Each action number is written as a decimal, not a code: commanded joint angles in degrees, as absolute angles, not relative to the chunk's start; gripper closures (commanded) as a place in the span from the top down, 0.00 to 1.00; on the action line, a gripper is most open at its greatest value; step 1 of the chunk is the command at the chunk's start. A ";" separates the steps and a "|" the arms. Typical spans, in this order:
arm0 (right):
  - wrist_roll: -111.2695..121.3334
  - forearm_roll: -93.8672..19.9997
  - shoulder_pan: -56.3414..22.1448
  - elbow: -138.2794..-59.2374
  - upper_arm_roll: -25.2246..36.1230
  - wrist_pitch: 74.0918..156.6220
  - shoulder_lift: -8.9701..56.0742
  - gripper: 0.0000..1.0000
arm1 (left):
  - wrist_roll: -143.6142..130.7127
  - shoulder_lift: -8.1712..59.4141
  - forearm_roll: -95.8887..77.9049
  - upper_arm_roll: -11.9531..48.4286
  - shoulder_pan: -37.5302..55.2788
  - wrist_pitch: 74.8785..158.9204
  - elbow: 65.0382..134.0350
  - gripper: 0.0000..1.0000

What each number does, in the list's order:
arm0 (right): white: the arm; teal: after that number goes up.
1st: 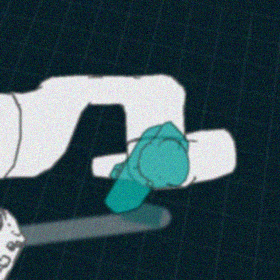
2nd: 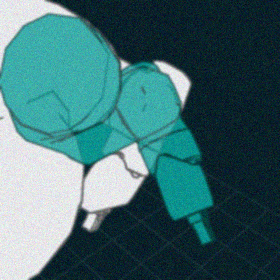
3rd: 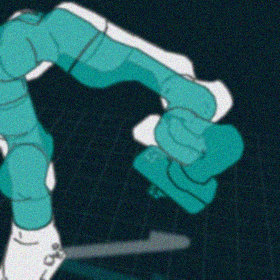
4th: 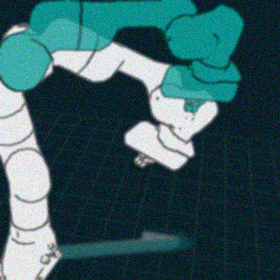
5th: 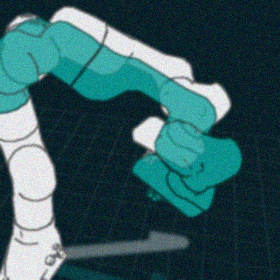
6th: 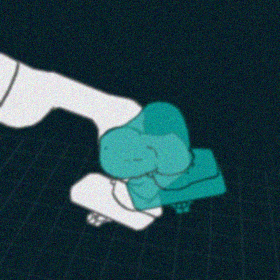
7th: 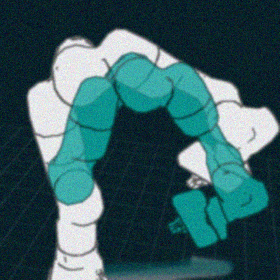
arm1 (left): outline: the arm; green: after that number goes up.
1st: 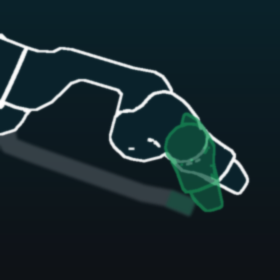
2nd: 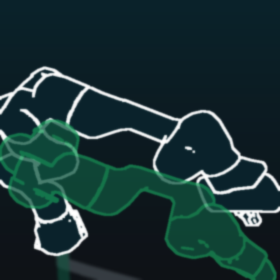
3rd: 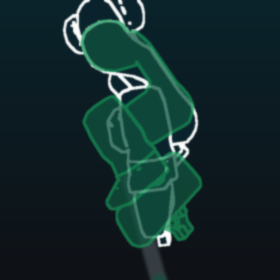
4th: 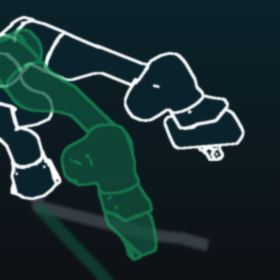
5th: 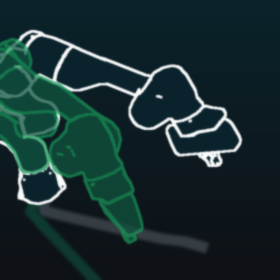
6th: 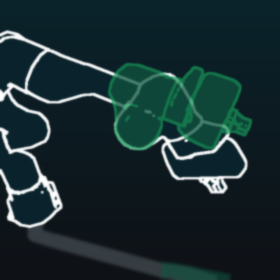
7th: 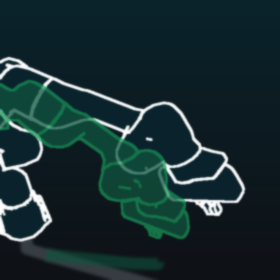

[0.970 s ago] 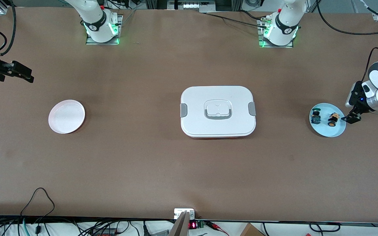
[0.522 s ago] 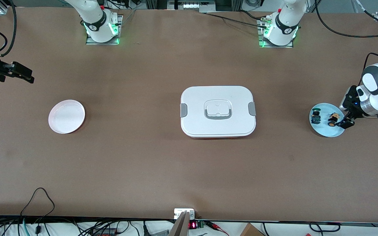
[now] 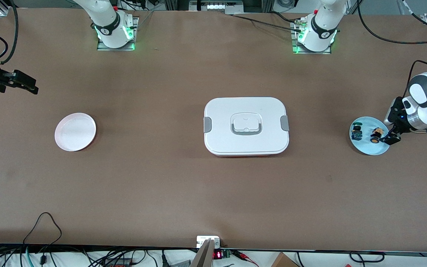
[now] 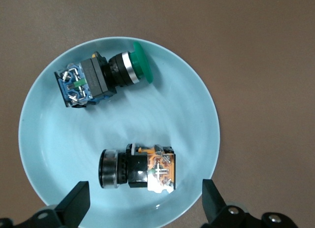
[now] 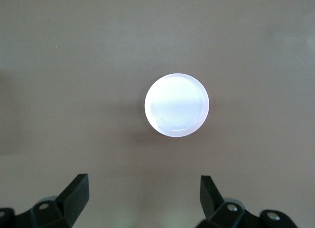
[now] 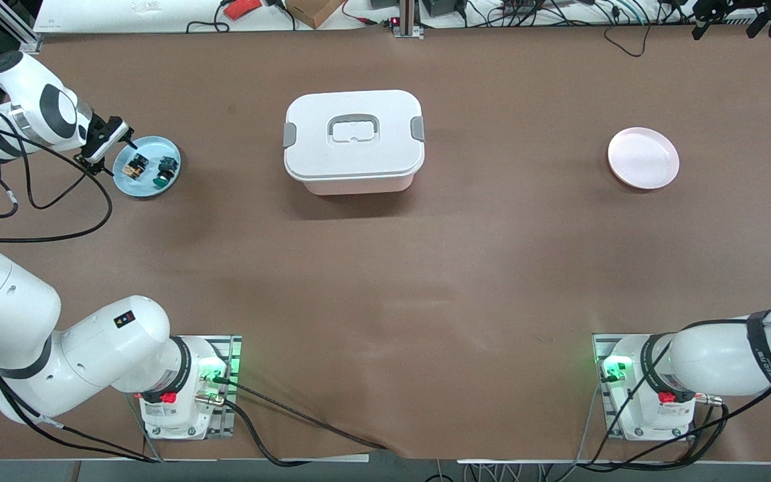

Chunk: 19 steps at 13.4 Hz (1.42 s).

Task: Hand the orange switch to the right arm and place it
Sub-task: 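Close the left gripper on the orange switch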

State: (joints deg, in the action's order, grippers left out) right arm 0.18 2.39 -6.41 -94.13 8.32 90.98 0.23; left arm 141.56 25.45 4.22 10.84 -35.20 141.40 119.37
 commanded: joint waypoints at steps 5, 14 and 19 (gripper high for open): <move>-0.09 1.76 -5.98 -92.90 8.35 89.82 0.97 1.00 | 143.44 27.15 2.99 12.04 -36.21 143.79 119.09 1.00; 0.18 1.76 -5.45 -92.90 8.35 89.91 1.05 1.00 | 143.35 29.62 2.99 12.74 -36.91 146.86 118.92 1.00; 0.26 1.76 -5.45 -92.90 8.35 89.91 1.05 1.00 | 143.44 29.62 2.99 12.83 -37.09 146.95 118.92 0.65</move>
State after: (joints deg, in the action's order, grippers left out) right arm 0.18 2.40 -5.92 -94.13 8.44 90.89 0.52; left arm 141.56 29.29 4.19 11.94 -36.19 146.48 119.35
